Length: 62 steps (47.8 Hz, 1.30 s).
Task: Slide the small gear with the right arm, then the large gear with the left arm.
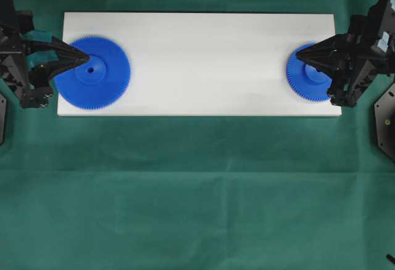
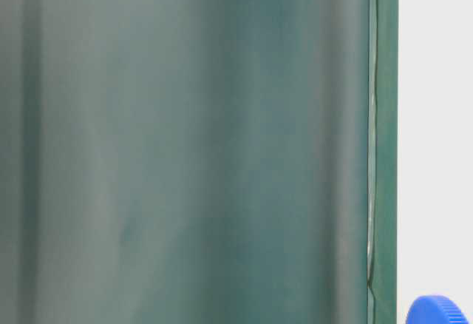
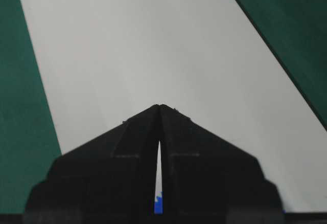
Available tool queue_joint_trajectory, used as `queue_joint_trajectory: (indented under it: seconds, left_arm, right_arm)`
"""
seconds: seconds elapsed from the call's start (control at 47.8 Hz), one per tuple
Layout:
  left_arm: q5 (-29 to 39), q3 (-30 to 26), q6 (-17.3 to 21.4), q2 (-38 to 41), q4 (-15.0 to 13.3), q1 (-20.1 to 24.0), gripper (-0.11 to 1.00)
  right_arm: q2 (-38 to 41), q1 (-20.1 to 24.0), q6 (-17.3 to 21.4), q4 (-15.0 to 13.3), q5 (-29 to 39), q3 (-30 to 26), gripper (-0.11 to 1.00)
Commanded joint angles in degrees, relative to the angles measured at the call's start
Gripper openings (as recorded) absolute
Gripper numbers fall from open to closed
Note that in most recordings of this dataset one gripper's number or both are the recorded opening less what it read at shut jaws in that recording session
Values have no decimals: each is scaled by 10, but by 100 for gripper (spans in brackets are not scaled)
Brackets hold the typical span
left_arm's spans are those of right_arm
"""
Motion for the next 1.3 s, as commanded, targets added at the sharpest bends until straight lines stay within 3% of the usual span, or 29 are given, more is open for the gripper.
queue_joint_trajectory:
  seconds: [0.0,0.461,0.901,1.277]
  left_arm:
    - [-5,-4,0,-2,1,-5,0]
    - [-6,-4,-1,-2,1,-17,0]
    - [-11,4,4,-3,1,-62,0]
    - [-47,21,17,-19,1,-122,0]
  right_arm:
    - [0,1,-1,1,-6,-9,50]
    - [-1,2,-1,1,-9,-9,50]
    - [-4,19,-7,-4,-33,8,50]
    - [-51,69,-7,-7,-51,35,50]
